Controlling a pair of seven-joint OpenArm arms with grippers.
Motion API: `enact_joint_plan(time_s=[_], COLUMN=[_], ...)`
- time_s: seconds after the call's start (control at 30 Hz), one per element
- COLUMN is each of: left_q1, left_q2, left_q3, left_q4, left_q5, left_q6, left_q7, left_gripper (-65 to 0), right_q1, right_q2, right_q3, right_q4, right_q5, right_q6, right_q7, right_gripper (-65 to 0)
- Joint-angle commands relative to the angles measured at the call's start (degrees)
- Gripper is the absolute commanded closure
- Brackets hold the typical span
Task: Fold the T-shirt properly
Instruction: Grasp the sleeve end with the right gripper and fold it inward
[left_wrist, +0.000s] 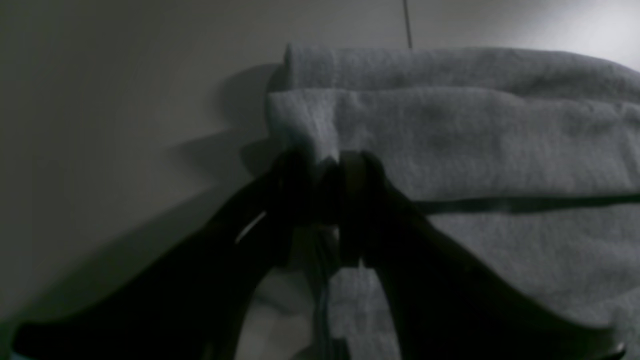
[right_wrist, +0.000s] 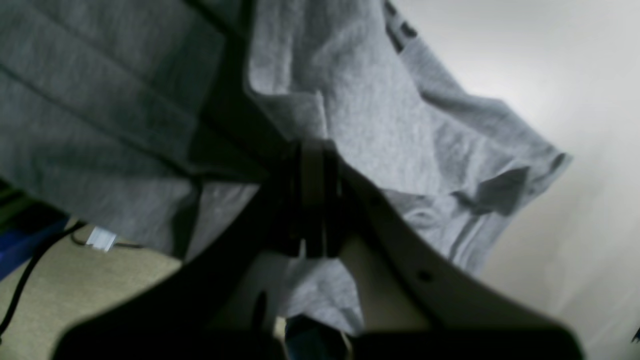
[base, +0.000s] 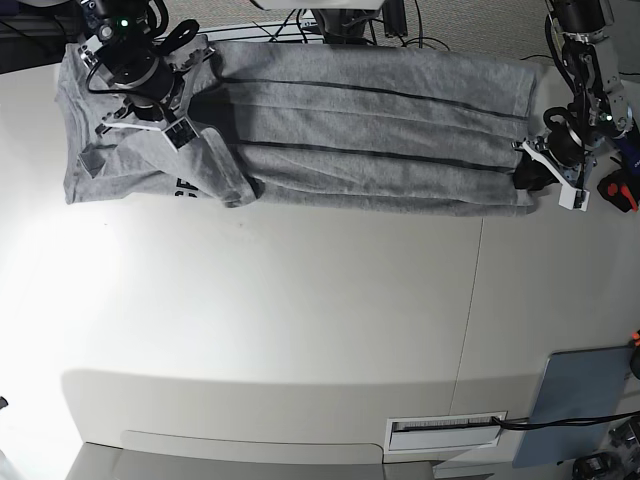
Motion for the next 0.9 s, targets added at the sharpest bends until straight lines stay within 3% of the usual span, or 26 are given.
enact_joint_plan(time_s=[0.0, 0.27, 0.5, 0.67, 0.87], left_q1=[-0.26, -0.24, -0.24, -0.24, -0.26], left_q2=[-0.96, -0.96, -0.96, -0.96, -0.96], left_q3=[-0.22, -0.22, -0.22, -0.22, -0.22], left_q4=[0.70, 0.70, 0.70, 0.70, 0.70], left_q5=[0.00, 0.02, 0.02, 0.02, 0.00], left_q6=[-0.02, -0.02, -0.02, -0.02, -0.04], left_q7=[-0.02, 0.00, 0.02, 0.02, 0.02], left_gripper=[-16.2, -16.2, -16.2, -16.2, -16.2], right_q1=[-0.33, -0.46, -0.46, -0.44, -0.26], right_q2=[0.74, 0.74, 0.74, 0.76, 0.74], right_q3=[0.37, 0.37, 0.37, 0.37, 0.37], right_q4=[0.94, 0.94, 0.94, 0.94, 0.94], right_q5=[-0.04, 5.90, 5.97, 6.45, 10.69], right_q6=[-0.28, -0.22, -0.22, -0.20, -0.17], right_q7=[0.90, -0.63, -1.60, -1.60, -1.49], right_gripper=[0.0, 0.0, 0.0, -15.7, -17.3])
